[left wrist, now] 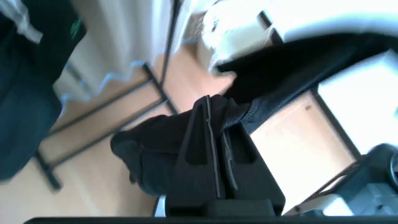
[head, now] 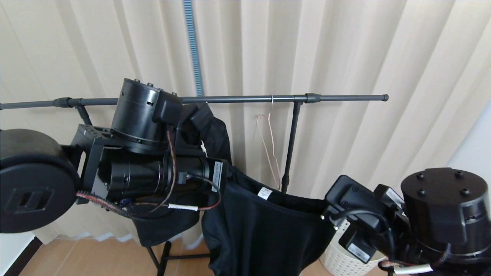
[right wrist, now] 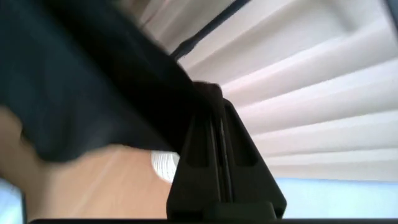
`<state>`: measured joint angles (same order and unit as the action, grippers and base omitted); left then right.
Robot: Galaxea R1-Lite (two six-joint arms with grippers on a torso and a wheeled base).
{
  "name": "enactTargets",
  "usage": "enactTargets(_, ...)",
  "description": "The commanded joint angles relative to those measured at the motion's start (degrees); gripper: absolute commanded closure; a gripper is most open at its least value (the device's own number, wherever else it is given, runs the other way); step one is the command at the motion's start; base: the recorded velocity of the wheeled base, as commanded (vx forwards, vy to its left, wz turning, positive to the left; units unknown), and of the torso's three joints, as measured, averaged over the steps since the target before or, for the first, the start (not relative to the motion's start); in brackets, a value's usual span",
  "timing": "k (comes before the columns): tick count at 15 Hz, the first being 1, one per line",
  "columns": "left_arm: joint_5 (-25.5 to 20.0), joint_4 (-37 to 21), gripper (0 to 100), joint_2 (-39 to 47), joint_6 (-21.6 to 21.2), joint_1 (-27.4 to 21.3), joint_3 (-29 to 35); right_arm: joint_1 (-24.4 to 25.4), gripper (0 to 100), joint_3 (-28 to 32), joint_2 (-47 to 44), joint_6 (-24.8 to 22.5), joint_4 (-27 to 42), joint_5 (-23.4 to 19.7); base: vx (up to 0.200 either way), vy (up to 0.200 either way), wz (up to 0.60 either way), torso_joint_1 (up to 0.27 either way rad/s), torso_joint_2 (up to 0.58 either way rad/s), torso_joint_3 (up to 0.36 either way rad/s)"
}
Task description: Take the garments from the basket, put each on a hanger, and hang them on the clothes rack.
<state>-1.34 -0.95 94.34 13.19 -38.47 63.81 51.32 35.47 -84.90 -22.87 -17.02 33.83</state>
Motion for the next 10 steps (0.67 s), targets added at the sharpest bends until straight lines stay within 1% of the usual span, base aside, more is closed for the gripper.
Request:
enactTargets(1,-1.65,0.16,100,4.53,-0.27,1.91,5.80,8.18,100,1.97,1.40,4.41,3.40,-0.08,0.000,0.000,0.00,0.000,0.00,0.000)
enactTargets(2,-3.23,0.16,100,5.85,-0.27,2.35,7.56,9.94,100,2.85,-0.53,7.23,3.83,-0.08,0.000,0.000,0.00,0.000,0.00,0.000)
enactTargets(3,-5.78,0.07,100,7.79,-0.45,2.88,10.73,11.78,100,5.13,-3.52,12.15,4.89,-0.08,0.000,0.000,0.00,0.000,0.00,0.000)
enactTargets(4,-6.39,-0.02,100,9.19,-0.71,3.23,12.84,13.01,100,6.54,-5.46,15.22,5.42,-0.08,0.000,0.000,0.00,0.000,0.00,0.000)
enactTargets(6,-6.83,-1.07,100,12.53,-2.38,3.67,18.90,15.65,100,12.34,-11.17,25.42,5.68,-0.08,0.000,0.000,0.00,0.000,0.00,0.000)
enactTargets(8,-8.77,-1.07,100,12.80,-2.29,3.58,19.95,16.62,100,16.91,-14.07,32.80,5.68,-0.17,0.000,0.000,0.00,0.000,0.00,0.000)
enactTargets(9,-9.56,-0.98,100,12.80,-2.29,3.58,20.04,16.88,100,18.14,-14.77,34.65,5.68,-0.43,0.000,0.000,0.00,0.000,0.00,0.000)
enactTargets(10,-10.26,-1.07,100,12.80,-2.20,3.41,20.57,17.50,100,20.25,-15.92,38.34,5.68,-1.49,0.000,0.000,0.00,0.000,0.00,0.000)
